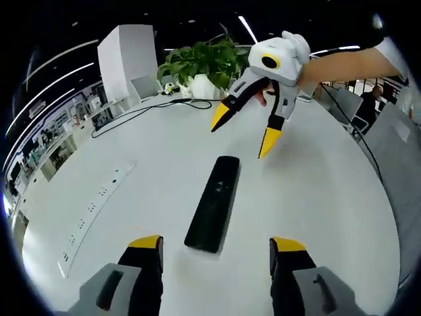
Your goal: Press the specified remote control buttons in sequence, fully releasing each button before pressing the next.
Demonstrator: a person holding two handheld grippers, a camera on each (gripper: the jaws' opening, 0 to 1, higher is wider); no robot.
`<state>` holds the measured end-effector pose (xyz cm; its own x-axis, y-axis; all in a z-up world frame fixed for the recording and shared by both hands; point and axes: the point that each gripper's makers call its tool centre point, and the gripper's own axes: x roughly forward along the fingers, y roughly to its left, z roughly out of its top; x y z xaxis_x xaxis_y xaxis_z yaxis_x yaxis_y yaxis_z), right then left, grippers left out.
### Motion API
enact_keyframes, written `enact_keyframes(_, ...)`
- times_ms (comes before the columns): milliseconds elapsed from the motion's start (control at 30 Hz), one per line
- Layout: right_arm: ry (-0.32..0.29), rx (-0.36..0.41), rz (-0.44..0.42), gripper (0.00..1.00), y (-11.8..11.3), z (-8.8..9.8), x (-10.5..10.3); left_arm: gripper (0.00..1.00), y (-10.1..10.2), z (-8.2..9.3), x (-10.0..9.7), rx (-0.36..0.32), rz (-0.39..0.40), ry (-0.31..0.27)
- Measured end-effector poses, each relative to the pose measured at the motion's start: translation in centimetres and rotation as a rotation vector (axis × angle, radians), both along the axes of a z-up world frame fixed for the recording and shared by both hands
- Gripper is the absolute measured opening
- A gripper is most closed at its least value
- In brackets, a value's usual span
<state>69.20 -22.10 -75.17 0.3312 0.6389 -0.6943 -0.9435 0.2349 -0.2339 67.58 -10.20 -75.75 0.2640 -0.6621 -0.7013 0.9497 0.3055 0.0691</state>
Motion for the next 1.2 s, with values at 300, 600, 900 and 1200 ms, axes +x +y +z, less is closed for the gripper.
enact_keyframes(300, 0.024, -0.008, 0.025, 0.49, 0.2, -0.7, 0.2, 0.63, -0.1, -0.3, 0.8, 0.005, -0.013, 0.011)
enact_keyframes(600, 0.040, -0.022, 0.083, 0.46, 1.1, -1.3, -0.1, 0.53, -0.2, -0.5, 1.1, 0.025, -0.046, 0.017)
enact_keyframes(900, 0.059, -0.045, 0.114, 0.42, 1.3, -1.9, 0.3, 0.47, -0.7, -1.1, 1.1, 0.051, -0.075, 0.025)
enact_keyframes(1200, 0.092, -0.085, 0.171, 0.39, 1.7, -2.4, 0.2, 0.47, -1.2, -1.5, 1.2, 0.065, -0.088, 0.054)
